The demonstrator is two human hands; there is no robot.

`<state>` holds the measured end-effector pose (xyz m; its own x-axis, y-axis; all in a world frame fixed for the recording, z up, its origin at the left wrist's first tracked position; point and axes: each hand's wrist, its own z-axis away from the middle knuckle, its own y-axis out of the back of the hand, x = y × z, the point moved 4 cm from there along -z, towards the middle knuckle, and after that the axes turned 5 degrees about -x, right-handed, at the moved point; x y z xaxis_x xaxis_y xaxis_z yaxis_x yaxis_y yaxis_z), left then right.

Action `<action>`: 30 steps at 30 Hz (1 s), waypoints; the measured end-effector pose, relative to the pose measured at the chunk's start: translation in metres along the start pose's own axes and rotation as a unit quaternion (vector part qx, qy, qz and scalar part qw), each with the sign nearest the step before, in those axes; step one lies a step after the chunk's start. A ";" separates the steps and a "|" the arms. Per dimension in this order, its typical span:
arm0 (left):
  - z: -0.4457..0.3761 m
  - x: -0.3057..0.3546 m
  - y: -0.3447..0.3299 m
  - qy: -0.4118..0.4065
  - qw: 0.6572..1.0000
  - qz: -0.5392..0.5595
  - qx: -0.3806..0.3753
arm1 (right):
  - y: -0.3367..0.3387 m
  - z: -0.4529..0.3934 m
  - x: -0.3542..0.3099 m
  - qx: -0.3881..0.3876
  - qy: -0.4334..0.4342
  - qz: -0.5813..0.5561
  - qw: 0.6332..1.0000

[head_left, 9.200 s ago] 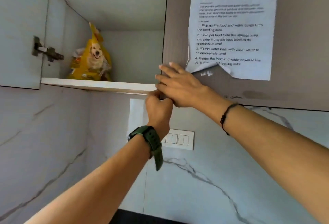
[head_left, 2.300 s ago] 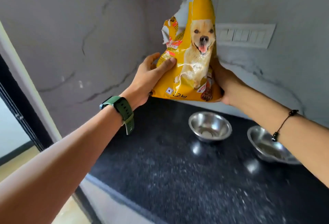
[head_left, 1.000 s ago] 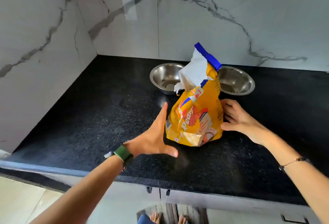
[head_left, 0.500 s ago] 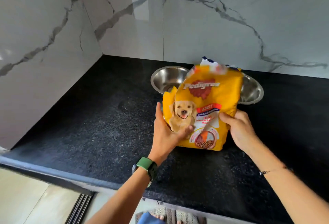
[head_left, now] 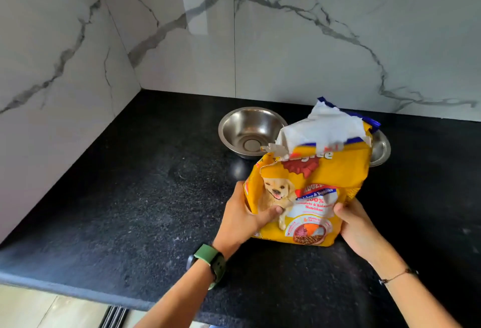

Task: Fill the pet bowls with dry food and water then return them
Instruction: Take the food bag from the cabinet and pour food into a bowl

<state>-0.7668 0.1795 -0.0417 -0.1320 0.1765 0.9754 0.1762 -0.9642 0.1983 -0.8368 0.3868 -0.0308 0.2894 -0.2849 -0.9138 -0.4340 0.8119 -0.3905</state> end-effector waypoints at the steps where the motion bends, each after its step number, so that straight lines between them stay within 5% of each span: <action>1: 0.000 0.001 -0.002 0.003 1.000 0.011 0.007 | -0.003 0.001 0.001 0.014 0.008 0.011 1.000; 14: -0.019 0.046 -0.005 0.054 0.983 0.155 0.082 | -0.011 -0.045 -0.057 0.171 -0.003 0.060 0.983; 19: -0.047 0.077 -0.024 0.059 0.970 0.234 0.024 | -0.004 -0.079 -0.100 0.129 -0.080 0.086 0.985; 25: -0.046 0.094 -0.046 0.075 0.961 0.263 0.038 | -0.007 -0.099 -0.126 0.047 -0.162 0.148 0.974; 30: -0.052 0.092 -0.049 0.115 0.942 0.312 0.038 | -0.004 -0.113 -0.125 0.088 -0.225 0.214 0.946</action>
<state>-0.8386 0.2330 0.0335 -0.1852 -0.4760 0.8597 0.3578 -0.8474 -0.3922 -0.9680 0.3614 0.0722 0.4701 0.3039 -0.8287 -0.4572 0.8869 0.0659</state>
